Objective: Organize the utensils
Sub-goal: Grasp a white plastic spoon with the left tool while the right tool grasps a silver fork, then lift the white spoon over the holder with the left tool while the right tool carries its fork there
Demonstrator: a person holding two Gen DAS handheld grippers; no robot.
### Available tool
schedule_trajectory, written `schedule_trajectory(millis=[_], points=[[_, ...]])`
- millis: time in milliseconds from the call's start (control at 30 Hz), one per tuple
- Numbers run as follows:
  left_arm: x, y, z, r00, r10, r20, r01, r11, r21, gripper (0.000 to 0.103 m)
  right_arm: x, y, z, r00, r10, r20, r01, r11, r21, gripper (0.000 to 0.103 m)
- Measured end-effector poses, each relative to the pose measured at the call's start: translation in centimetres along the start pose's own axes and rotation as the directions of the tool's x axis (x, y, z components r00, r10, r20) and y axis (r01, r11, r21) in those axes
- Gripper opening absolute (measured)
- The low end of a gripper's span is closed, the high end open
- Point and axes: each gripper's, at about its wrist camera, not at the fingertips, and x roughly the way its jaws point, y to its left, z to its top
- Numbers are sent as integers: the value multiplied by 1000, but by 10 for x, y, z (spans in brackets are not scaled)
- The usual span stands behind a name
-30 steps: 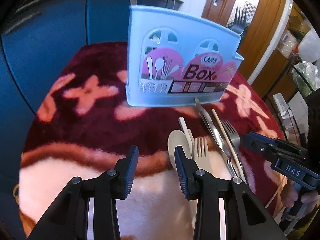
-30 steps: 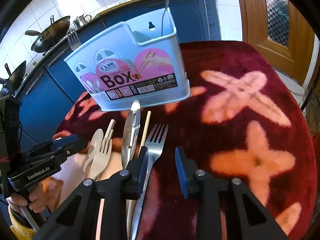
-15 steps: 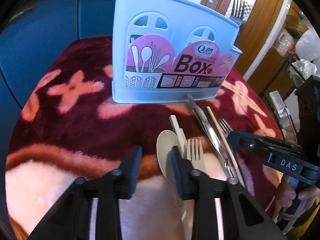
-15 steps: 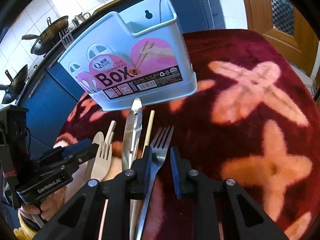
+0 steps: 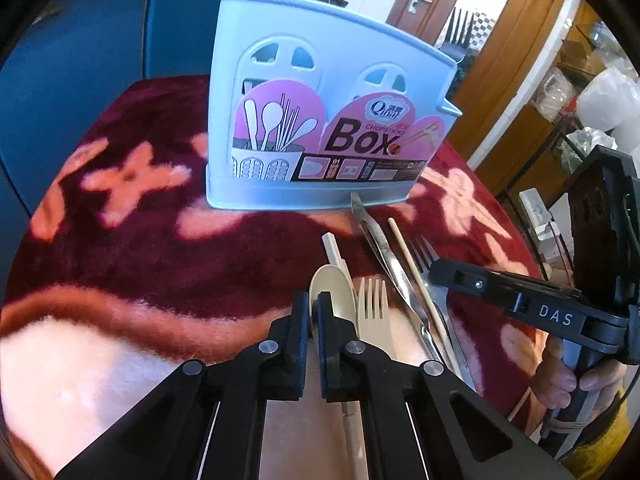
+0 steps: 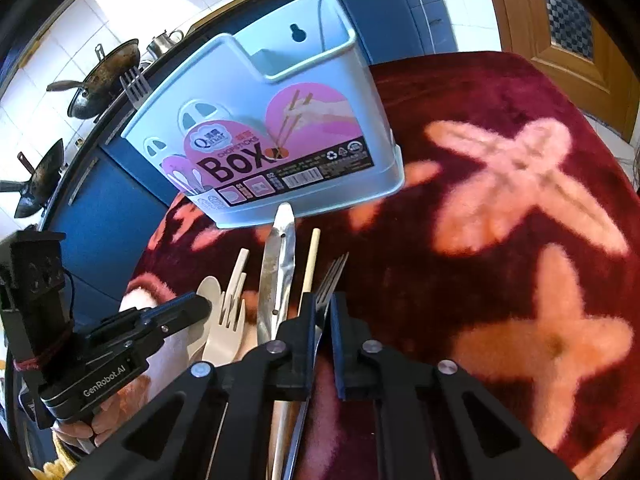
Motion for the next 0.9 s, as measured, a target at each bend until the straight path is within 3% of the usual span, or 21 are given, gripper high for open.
schedule_trajectory(millis=[333, 600, 900], points=[[11, 2, 1, 998, -40, -40, 39, 999, -20, 5, 10, 8, 7, 999, -46, -28, 45, 998, -42, 10], [-9, 3, 1, 998, -46, 41, 48, 998, -46, 2, -8, 7, 3, 1000, 3, 29, -2, 999, -34, 5], [-48, -5, 4, 983, -7, 185, 11, 1000, -22, 1, -50, 19, -4, 982, 14, 187, -2, 998, -65, 3]])
